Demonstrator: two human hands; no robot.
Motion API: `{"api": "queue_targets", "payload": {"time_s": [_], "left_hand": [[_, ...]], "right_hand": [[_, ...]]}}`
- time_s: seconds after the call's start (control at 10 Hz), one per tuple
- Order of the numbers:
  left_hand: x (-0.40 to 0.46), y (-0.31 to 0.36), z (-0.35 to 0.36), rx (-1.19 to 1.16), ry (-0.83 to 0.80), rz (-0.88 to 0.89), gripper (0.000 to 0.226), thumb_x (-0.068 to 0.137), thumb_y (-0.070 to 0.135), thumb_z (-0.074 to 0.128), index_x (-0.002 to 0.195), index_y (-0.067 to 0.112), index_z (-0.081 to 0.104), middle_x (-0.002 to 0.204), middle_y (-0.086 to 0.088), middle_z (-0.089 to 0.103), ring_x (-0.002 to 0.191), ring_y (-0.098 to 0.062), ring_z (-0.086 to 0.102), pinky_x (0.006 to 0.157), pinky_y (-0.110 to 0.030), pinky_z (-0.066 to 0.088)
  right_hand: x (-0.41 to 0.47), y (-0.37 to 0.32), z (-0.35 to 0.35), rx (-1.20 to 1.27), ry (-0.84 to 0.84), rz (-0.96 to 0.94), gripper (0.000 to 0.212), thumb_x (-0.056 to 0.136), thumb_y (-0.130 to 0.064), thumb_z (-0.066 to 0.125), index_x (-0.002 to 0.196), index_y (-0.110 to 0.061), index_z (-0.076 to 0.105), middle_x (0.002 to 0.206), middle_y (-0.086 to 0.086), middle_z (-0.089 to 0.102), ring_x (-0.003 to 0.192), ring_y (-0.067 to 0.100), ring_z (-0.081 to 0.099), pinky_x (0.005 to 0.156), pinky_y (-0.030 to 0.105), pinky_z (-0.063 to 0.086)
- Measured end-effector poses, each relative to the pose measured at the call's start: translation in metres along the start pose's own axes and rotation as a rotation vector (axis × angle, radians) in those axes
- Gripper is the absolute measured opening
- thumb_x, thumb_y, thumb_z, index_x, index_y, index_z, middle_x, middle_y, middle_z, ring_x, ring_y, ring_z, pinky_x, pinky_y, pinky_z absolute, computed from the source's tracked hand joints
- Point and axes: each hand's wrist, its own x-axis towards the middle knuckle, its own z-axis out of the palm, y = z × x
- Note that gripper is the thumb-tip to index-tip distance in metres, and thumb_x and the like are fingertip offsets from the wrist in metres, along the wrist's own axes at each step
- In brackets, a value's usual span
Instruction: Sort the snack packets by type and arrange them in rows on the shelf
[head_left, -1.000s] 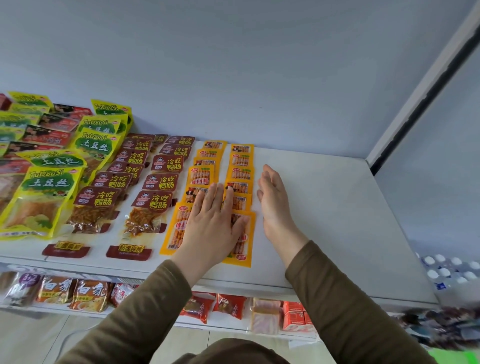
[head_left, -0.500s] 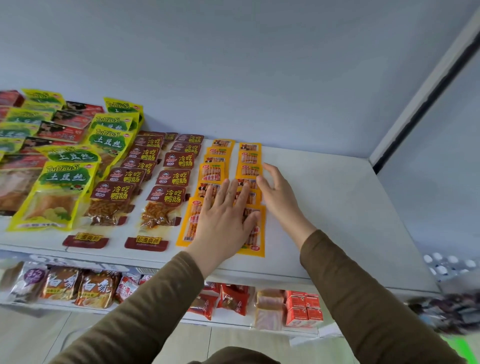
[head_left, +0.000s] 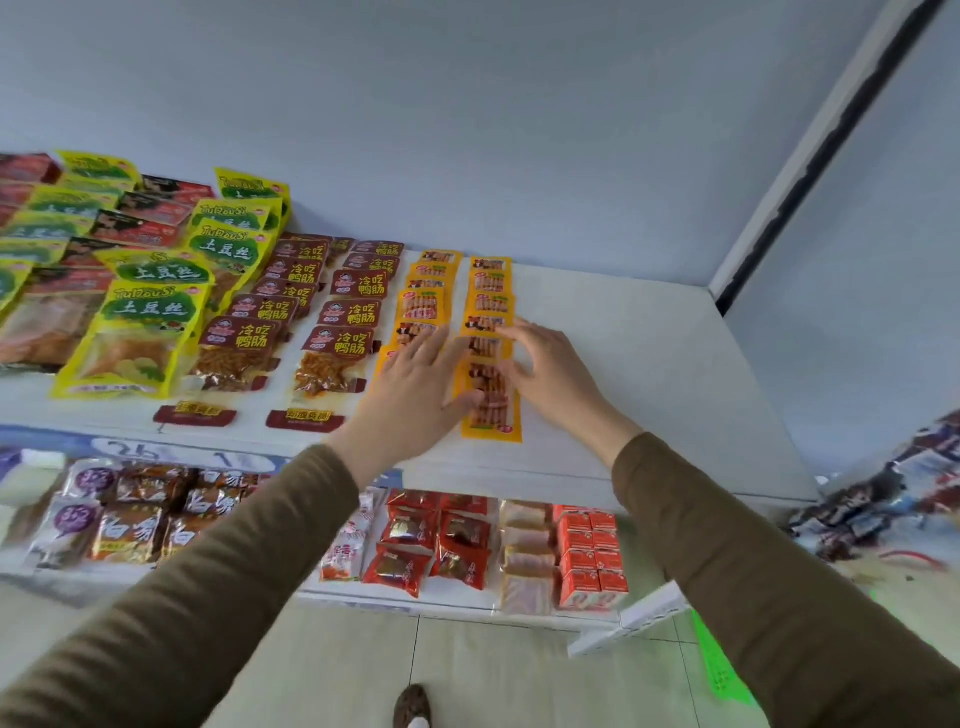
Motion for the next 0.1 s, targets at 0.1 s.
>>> {"api": "queue_targets", "payload": {"time_s": [0.1], "left_hand": [[-0.0166, -0.0144, -0.0288, 0.026, 0.012, 0.021, 0.076, 0.1, 0.051, 0.054, 0.163, 0.026, 0.02, 0.17, -0.003, 0.018, 0.155, -0.029, 0.022, 0.124, -0.048, 0.026]], "right_hand": [[-0.0109, -0.0078, -0.0124, -0.058, -0.078, -0.027, 0.052, 0.099, -0.032, 0.059, 0.148, -0.019, 0.047, 0.158, 0.006, 0.04, 0.147, 0.027, 0.03, 0.12, 0.037, 0.024]]}}
